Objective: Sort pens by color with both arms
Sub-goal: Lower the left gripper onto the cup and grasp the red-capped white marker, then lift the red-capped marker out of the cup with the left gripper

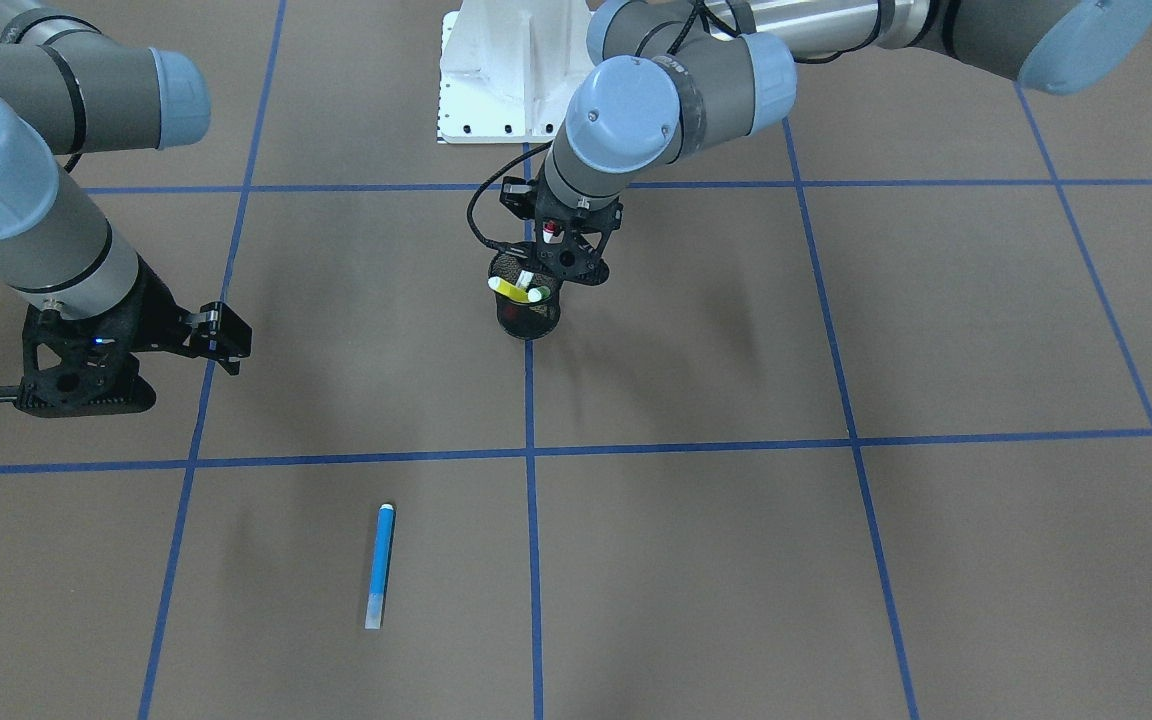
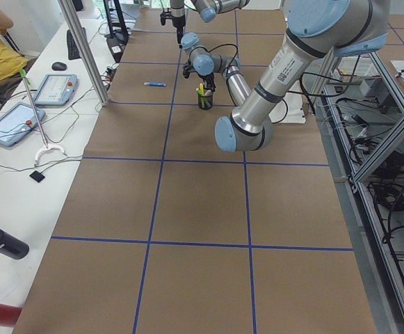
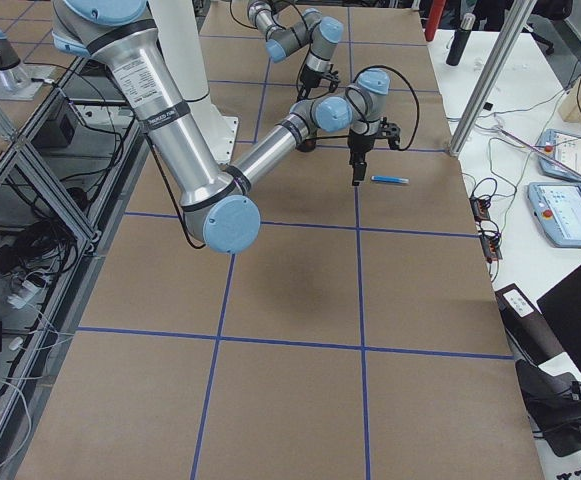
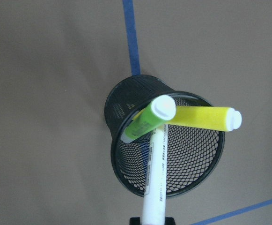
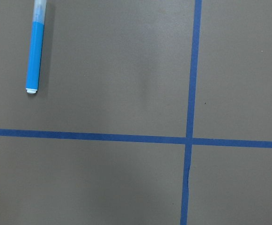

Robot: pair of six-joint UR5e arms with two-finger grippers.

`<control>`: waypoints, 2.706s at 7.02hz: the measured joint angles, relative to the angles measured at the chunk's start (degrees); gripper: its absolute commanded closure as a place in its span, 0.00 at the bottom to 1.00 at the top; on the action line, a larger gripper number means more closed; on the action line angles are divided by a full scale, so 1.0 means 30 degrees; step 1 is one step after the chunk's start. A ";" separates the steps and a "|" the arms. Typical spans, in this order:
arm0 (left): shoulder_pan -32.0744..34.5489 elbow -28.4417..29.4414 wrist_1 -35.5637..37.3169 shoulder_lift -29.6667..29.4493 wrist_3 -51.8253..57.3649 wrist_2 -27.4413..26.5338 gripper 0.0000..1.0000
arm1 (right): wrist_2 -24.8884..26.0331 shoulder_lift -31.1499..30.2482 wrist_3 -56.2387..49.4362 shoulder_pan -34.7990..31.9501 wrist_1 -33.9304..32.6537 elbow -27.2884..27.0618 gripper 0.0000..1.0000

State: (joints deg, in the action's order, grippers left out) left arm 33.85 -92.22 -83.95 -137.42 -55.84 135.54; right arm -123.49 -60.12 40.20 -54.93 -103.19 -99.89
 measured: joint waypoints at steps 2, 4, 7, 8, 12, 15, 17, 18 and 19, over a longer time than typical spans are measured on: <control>0.0070 -0.1316 0.0132 0.0126 -0.0176 0.0117 0.89 | 0.0000 0.0009 -0.0004 0.0000 0.0002 -0.0011 0.01; 0.0268 -0.3059 0.0181 0.0835 -0.0232 0.0152 0.89 | 0.0000 0.0025 0.0003 0.0000 0.0028 -0.0021 0.01; 0.1197 -0.4777 -0.0007 0.1278 -0.0867 0.0868 0.89 | -0.0006 0.0040 0.0018 -0.0005 0.0078 -0.0041 0.01; 0.1465 -0.4868 -0.0465 0.1254 -0.1649 0.0907 0.89 | -0.0019 0.0049 0.0013 -0.0017 0.0085 -0.0042 0.01; 0.2117 -0.2192 -0.4894 0.0951 -0.5396 -0.3001 0.89 | -0.0087 0.0015 -0.0056 -0.0139 0.0108 -0.0042 0.01; 0.2112 0.3182 -0.9352 -0.1058 -0.6929 -0.6083 0.89 | -0.0696 -0.0392 -0.1161 -0.0725 0.0118 -0.0042 0.01; 0.2068 0.8415 -1.2912 -0.3386 -0.7468 -0.8031 0.89 | -0.0840 -0.0854 -0.2069 -0.1084 0.0119 -0.0043 0.01; 0.2032 1.0609 -1.4158 -0.4397 -0.7563 -0.8816 0.88 | -0.0943 -0.1089 -0.2489 -0.1256 0.0118 -0.0042 0.01; 0.1937 1.2458 -1.4905 -0.5362 -0.7601 -0.9579 0.87 | -0.1178 -0.1299 -0.2818 -0.1422 0.0118 -0.0042 0.01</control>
State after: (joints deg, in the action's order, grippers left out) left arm 39.66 -54.85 -128.66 -153.50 -78.64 106.81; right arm -127.02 -64.01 31.74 -59.20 -102.83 -100.02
